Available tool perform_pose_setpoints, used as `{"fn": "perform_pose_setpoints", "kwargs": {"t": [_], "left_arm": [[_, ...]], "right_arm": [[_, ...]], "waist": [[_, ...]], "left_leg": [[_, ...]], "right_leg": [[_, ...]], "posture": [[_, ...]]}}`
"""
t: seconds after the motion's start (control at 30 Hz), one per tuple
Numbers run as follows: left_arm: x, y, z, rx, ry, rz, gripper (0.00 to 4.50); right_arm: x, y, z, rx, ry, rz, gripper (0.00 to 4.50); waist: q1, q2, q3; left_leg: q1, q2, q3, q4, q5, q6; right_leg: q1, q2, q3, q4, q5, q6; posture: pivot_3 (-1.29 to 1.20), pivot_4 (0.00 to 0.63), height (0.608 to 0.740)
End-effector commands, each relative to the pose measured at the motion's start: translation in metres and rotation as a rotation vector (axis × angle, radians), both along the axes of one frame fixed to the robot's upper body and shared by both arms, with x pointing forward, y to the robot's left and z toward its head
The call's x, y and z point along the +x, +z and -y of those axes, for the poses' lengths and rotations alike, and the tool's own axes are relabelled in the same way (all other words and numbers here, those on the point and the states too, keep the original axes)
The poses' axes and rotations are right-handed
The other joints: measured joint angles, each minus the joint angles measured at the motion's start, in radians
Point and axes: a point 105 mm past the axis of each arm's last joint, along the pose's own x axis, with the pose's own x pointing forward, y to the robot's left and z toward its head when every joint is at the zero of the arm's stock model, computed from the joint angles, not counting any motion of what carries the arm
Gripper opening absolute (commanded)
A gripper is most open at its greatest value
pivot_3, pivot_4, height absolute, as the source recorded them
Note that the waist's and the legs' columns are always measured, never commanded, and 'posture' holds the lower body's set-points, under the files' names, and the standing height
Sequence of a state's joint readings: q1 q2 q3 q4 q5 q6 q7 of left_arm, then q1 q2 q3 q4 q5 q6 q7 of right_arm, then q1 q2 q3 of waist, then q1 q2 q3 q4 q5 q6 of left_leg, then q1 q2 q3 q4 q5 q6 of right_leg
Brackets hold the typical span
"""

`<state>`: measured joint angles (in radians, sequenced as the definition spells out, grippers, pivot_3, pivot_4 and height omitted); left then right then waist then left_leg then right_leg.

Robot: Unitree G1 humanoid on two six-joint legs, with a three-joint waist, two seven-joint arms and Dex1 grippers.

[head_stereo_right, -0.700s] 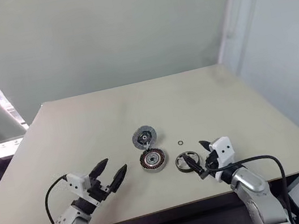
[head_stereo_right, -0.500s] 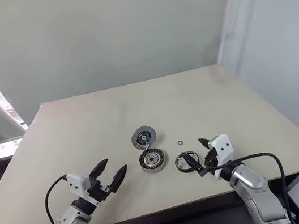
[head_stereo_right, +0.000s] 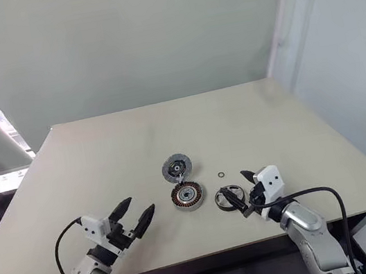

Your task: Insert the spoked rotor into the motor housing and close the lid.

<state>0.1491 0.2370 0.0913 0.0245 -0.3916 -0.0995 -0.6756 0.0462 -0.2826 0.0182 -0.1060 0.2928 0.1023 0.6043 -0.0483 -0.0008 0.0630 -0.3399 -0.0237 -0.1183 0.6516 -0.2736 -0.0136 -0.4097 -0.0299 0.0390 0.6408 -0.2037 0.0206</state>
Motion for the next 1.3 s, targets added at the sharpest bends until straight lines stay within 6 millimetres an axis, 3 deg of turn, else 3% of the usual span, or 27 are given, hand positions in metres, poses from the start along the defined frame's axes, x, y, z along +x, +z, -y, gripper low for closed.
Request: {"fn": "perform_pose_setpoints", "kwargs": {"t": [0.03, 0.5, 0.63, 0.93, 1.3], "left_arm": [[0.004, 0.014, 0.001, 0.001, -0.005, 0.068, 4.50], [0.008, 0.011, 0.002, -0.001, -0.022, 0.064, 4.50], [0.009, 0.011, 0.003, 0.022, -0.052, 0.045, 4.50], [0.011, 0.009, 0.017, 0.054, -0.122, -0.002, 4.50], [0.012, 0.007, 0.022, 0.120, -0.160, -0.039, 4.50]], "right_arm": [[0.005, 0.017, 0.001, 0.001, 0.004, 0.070, 4.47], [0.005, 0.018, 0.004, -0.011, -0.021, 0.052, 4.47], [0.027, 0.029, 0.013, -0.059, -0.106, -0.047, 4.47], [0.071, 0.033, -0.013, -0.095, -0.069, -0.185, 4.47], [0.113, 0.013, -0.030, -0.135, -0.093, -0.262, 4.47]], "waist": [[0.000, 0.000, 0.000], [0.000, 0.000, 0.000], [0.000, 0.000, 0.000], [0.000, 0.000, 0.000], [-0.002, 0.001, 0.000]], "left_leg": [[0.000, 0.000, 0.000, 0.000, 0.000, 0.000], [0.000, 0.000, 0.000, 0.000, 0.000, 0.000], [0.000, 0.000, 0.000, 0.001, 0.000, 0.000], [0.000, 0.000, 0.000, 0.000, 0.000, 0.000], [0.000, -0.001, -0.001, -0.002, 0.000, 0.001]], "right_leg": [[0.000, 0.000, 0.000, 0.000, 0.000, 0.000], [0.000, 0.000, 0.000, 0.000, 0.000, 0.000], [0.000, 0.000, 0.000, 0.000, 0.000, 0.000], [-0.001, 0.001, 0.000, 0.000, 0.000, 0.000], [-0.001, 0.001, 0.000, 0.000, 0.001, 0.000]], "posture": [[0.00, 0.000, 0.740], [0.00, 0.000, 0.740], [0.00, 0.000, 0.740], [0.00, 0.000, 0.740], [0.00, 0.000, 0.740]]}}
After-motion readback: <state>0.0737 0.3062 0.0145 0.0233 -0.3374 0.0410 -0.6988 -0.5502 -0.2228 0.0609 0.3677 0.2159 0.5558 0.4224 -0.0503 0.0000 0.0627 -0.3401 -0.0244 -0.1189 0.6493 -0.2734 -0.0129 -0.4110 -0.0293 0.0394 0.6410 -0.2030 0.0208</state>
